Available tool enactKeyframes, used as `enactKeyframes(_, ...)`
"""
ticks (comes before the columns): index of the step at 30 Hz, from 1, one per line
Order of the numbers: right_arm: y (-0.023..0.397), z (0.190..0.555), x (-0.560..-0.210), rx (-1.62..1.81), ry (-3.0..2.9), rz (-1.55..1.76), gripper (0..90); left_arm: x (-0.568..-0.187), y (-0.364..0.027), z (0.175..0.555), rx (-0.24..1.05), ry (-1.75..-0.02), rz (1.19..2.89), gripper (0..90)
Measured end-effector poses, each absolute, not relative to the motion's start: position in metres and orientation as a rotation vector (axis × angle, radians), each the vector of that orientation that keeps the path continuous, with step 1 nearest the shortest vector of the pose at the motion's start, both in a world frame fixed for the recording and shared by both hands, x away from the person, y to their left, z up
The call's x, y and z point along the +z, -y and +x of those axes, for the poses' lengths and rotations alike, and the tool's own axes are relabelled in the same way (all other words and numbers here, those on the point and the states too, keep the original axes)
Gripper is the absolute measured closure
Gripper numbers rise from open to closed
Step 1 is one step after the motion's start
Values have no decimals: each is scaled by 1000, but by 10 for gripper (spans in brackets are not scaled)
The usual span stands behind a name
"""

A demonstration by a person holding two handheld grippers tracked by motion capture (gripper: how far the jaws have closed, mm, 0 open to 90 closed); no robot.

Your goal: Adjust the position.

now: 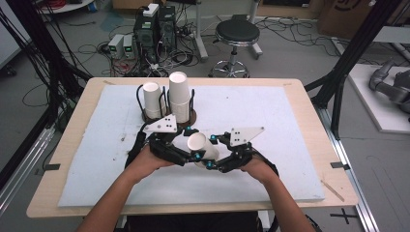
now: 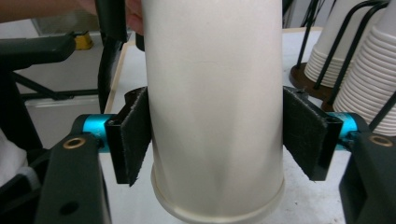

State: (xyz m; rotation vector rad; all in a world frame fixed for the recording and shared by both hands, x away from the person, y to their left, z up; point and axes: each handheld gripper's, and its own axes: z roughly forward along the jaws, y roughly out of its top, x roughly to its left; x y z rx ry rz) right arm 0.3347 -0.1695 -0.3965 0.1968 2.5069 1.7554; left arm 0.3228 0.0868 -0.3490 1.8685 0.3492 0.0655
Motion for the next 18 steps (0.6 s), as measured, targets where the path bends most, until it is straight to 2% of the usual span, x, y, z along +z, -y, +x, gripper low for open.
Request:
enactKeyframes(2, 168, 333, -396, 1743, -2530, 182, 308, -349, -87, 324, 54, -339, 1876, 251)
enactKeyframes(4, 167, 332, -396, 1736, -2532, 168, 309, -349, -87, 324, 39, -314, 1871, 347)
enactKeyframes(8, 168, 332, -395, 1772, -2541, 208, 274, -349, -88, 324, 37, -305, 1858, 350)
enactKeyframes(10, 168, 332, -395, 1792, -2525, 229, 172, -348, -89, 324, 40, -303, 1843, 351)
enactKeyframes(18, 165, 331, -396, 1812, -2523, 234, 180, -343, -93, 323, 27, -289, 1786, 355)
